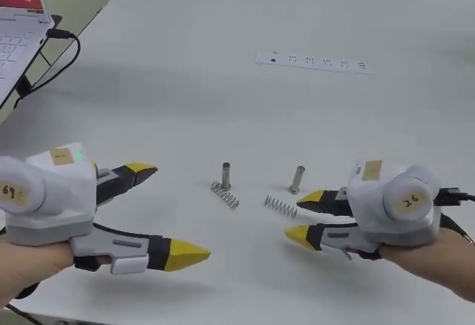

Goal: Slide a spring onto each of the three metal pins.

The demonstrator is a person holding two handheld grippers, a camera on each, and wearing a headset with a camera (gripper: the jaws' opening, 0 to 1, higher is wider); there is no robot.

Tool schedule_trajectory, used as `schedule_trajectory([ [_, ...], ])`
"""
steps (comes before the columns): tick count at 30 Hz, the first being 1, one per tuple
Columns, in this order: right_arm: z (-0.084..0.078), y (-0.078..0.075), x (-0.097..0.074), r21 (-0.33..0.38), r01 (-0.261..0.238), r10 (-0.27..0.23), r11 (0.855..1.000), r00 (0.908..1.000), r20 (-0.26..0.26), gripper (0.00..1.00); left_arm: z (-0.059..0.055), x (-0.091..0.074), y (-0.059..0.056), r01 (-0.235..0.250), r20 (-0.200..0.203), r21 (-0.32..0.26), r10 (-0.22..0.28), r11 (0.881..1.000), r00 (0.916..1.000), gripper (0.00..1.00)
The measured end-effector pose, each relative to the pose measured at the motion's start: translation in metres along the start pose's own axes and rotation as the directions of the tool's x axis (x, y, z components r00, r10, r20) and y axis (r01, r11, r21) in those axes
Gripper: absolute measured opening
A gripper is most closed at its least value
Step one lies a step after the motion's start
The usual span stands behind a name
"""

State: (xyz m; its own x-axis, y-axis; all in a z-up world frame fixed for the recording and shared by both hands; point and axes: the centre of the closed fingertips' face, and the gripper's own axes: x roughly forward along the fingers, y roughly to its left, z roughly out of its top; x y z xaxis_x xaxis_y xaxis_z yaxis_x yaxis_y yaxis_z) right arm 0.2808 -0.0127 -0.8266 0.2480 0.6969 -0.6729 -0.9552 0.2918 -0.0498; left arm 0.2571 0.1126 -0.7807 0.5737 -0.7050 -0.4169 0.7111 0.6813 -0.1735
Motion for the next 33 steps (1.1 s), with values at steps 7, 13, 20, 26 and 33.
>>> schedule_trajectory([
  [7, -0.004, -0.009, 0.009, 0.027, 0.03, -0.03, 0.999, 0.9991, -0.03, 0.26, -0.002, 0.0, 0.001, 0.0, 0.0, -0.006, 0.0, 1.0, 1.0, 0.96],
  [13, -0.005, -0.014, 0.017, 0.037, 0.039, -0.037, 0.999, 0.9982, -0.047, 0.23, -0.003, 0.0, 0.001, 0.002, -0.001, -0.006, -0.002, 1.0, 1.0, 0.97],
  [20, -0.01, -0.019, 0.022, 0.045, 0.047, -0.044, 0.998, 0.9968, -0.068, 0.19, -0.002, 0.0, 0.0, 0.005, 0.004, -0.004, -0.005, 1.0, 1.0, 0.97],
  [26, -0.011, -0.02, 0.024, 0.05, 0.048, -0.044, 0.998, 0.9966, -0.07, 0.16, -0.002, 0.0, 0.001, 0.004, 0.006, -0.004, -0.004, 1.0, 1.0, 0.97],
  [33, -0.013, -0.023, 0.026, 0.043, 0.056, -0.053, 0.997, 0.9955, -0.078, 0.12, -0.003, 0.0, -0.001, 0.007, 0.002, -0.006, -0.007, 1.0, 1.0, 0.96],
])
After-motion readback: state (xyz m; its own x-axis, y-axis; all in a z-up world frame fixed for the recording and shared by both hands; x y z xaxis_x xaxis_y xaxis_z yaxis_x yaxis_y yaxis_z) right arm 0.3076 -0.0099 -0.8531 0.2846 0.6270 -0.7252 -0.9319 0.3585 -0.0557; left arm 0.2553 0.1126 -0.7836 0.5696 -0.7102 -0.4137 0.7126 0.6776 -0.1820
